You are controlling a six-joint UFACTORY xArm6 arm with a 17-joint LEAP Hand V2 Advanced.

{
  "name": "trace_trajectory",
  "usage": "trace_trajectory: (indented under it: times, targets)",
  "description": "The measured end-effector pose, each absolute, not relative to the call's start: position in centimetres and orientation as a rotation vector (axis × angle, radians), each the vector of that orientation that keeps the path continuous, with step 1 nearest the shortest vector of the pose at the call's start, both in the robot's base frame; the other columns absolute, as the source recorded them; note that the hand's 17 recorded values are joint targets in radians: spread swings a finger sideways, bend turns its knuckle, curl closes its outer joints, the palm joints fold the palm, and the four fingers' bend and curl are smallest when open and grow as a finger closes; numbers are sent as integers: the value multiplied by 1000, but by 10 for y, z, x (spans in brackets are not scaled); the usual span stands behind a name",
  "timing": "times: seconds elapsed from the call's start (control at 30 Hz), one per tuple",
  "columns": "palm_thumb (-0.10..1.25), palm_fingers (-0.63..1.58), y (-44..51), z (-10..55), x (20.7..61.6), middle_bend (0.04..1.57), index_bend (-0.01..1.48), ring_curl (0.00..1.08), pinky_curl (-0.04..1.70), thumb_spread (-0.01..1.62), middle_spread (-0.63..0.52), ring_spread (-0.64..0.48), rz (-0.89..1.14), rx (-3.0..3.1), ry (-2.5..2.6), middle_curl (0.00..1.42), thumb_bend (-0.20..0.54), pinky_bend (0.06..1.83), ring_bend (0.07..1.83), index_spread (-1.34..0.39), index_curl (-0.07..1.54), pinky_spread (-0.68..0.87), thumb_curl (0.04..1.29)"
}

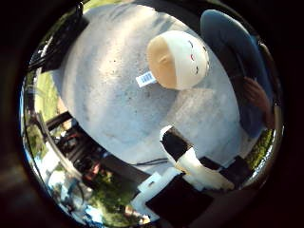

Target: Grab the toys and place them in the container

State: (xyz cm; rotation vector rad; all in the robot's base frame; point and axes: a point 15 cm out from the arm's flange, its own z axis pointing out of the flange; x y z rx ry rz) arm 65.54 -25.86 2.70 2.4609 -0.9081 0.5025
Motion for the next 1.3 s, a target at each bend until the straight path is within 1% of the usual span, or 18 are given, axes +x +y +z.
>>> trace_trajectory:
  times: [0.27,0.33,0.47,0.57,0.63,0.7,0.73,0.83,0.93,1.0,1.07,1.1,1.13,1.17,1.2,1.23,1.27,1.3]
  targets:
    - [431,127,-260,-12,649,193,144,308,282,1016,143,315,544,2390,-918,332,-35,645,429,-95,228,509,295]
    - [436,164,-258,-17,649,195,165,308,275,1008,148,321,571,2366,-928,335,-33,644,432,-61,231,515,297]
    - [442,259,-259,-22,651,220,175,304,257,1000,131,330,627,2310,-910,348,-34,624,434,-16,242,527,298]
    - [454,380,-261,-26,650,307,153,315,230,999,65,320,650,2287,-889,377,-29,576,497,-7,233,533,300]
    - [489,542,-262,-29,649,394,163,345,206,1003,14,271,651,2284,-884,411,-22,543,591,-31,232,534,305]
    - [512,650,-259,-33,649,435,175,365,196,1005,-14,242,648,2288,-872,433,-21,550,651,-65,234,538,310]
    - [530,742,-257,-33,650,469,187,394,197,1008,-36,222,650,2290,-864,454,-18,562,716,-101,240,520,312]
    - [588,784,-253,-37,651,588,154,470,216,1018,-78,163,654,2301,-851,532,-15,603,854,-186,243,475,322]
    - [630,718,-245,-44,651,716,130,561,234,1023,-118,113,649,2312,-834,622,-16,623,1032,-255,216,436,330]
    - [669,683,-240,-46,652,807,151,626,251,1026,-157,72,649,2319,-824,694,-14,668,1168,-322,182,416,339]
    - [715,740,-234,-47,655,859,233,667,267,1023,-192,34,655,2331,-817,756,-11,745,1256,-394,170,400,353]
    - [730,784,-232,-48,657,877,269,679,276,1026,-200,27,662,2343,-813,775,-8,772,1277,-414,174,399,359]
    - [774,890,-227,-48,660,901,314,691,308,1024,-215,10,678,2367,-807,805,3,882,1297,-453,169,398,375]
    - [796,927,-223,-49,664,913,349,696,333,1019,-226,-4,695,2393,-803,830,-3,968,1300,-491,164,394,385]
    - [839,1012,-219,-49,669,955,375,701,367,1014,-232,-16,715,2423,-798,858,5,1074,1293,-528,156,387,403]
    - [839,1012,-214,-48,674,955,375,701,367,1014,-232,-16,742,2459,-798,858,5,1074,1293,-528,156,387,403]
    - [866,1047,-211,-48,677,979,412,716,409,1008,-237,-29,765,2491,-798,886,4,1162,1295,-562,165,371,418]
    - [866,1047,-213,-46,680,979,412,716,409,1008,-237,-29,785,2516,-801,886,4,1162,1295,-562,165,371,418]
